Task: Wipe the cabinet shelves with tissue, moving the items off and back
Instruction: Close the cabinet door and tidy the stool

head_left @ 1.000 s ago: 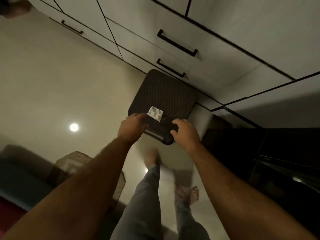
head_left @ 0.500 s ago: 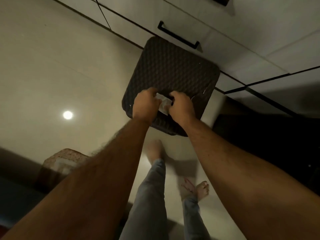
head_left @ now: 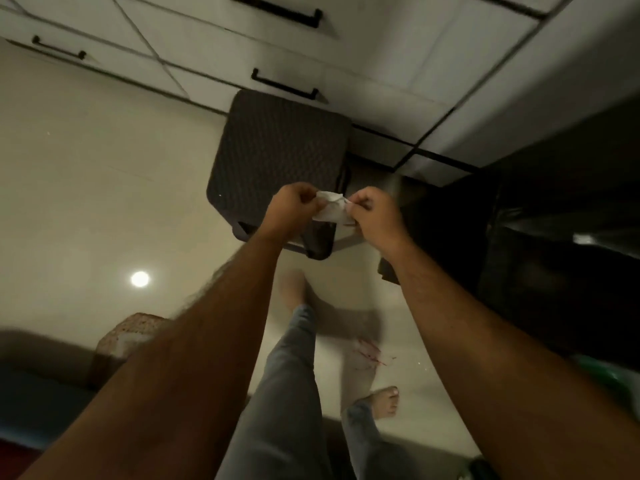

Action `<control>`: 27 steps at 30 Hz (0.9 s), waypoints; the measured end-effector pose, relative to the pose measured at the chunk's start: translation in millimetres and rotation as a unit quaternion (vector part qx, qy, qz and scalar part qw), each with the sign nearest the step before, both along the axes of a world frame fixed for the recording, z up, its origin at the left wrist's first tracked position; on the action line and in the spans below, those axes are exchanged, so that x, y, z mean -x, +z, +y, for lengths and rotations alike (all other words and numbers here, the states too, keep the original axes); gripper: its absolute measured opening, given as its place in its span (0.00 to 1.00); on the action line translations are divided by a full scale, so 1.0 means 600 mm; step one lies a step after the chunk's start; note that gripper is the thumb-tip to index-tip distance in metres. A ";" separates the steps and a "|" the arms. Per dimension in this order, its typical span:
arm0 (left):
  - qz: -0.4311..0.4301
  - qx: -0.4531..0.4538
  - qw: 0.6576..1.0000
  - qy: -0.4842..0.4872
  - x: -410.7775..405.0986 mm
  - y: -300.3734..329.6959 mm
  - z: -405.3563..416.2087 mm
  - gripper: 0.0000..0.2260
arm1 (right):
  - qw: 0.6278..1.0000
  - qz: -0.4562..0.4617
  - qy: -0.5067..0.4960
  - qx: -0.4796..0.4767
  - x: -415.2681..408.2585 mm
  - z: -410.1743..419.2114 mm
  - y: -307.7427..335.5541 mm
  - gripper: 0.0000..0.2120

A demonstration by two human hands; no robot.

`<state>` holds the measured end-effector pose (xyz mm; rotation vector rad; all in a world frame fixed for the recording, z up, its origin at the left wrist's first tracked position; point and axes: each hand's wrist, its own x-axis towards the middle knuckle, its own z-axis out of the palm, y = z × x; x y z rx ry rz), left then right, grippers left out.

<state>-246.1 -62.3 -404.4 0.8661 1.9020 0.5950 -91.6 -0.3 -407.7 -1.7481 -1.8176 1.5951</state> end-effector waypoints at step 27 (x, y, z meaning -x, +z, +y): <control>-0.104 -0.174 0.922 -0.330 -0.932 0.418 -0.092 0.05 | 0.866 0.200 -0.452 -0.078 -0.931 -0.307 0.437 0.07</control>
